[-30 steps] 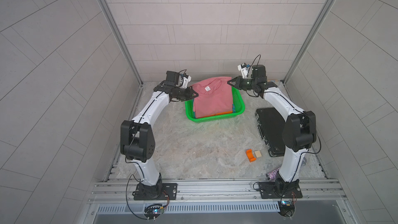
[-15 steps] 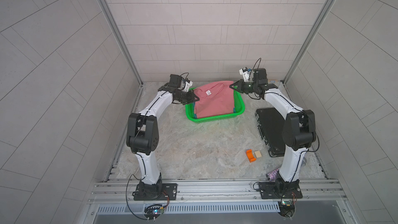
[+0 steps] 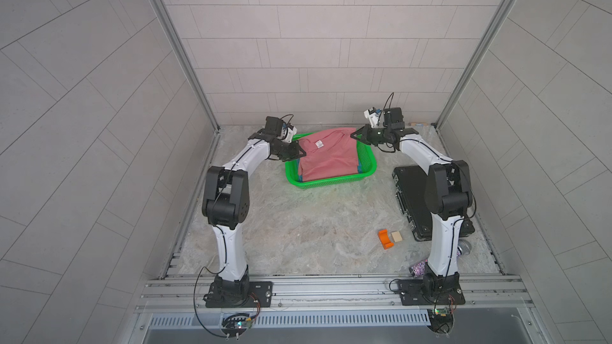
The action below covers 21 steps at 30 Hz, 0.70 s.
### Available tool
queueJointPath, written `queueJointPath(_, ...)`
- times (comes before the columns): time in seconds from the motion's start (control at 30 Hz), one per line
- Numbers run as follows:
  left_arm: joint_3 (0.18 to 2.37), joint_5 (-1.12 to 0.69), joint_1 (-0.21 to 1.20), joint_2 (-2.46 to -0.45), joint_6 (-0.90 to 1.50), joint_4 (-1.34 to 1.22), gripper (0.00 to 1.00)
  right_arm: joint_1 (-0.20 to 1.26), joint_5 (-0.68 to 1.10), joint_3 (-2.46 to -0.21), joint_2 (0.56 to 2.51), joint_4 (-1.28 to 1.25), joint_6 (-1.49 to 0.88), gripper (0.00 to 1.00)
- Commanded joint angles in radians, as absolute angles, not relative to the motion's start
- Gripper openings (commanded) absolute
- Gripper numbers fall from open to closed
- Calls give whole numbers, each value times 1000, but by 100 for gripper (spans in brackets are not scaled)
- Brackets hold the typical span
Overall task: Put the folded t-shirts into the basket
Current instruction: Place the T-shirt in the bin.
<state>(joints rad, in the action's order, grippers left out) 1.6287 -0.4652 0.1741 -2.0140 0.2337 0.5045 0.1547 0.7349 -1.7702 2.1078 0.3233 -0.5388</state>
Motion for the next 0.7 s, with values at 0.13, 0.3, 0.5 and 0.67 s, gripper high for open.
queueJointPath(0.13, 1670, -308, 153, -2044, 173, 487, 99, 148, 618, -1870, 2149, 361, -515, 90)
queueJointPath(0.3, 1683, -301, 132, -1980, 146, 494, 100, 151, 573, -1876, 2083, 395, -495, 100)
queueJointPath(0.5, 1662, -333, 126, -1891, 115, 508, 100, 205, 536, -1853, 1978, 490, -401, 98)
queueJointPath(0.67, 1599, -362, 126, -1793, 53, 539, 100, 318, 384, -1855, 1918, 648, -204, 97)
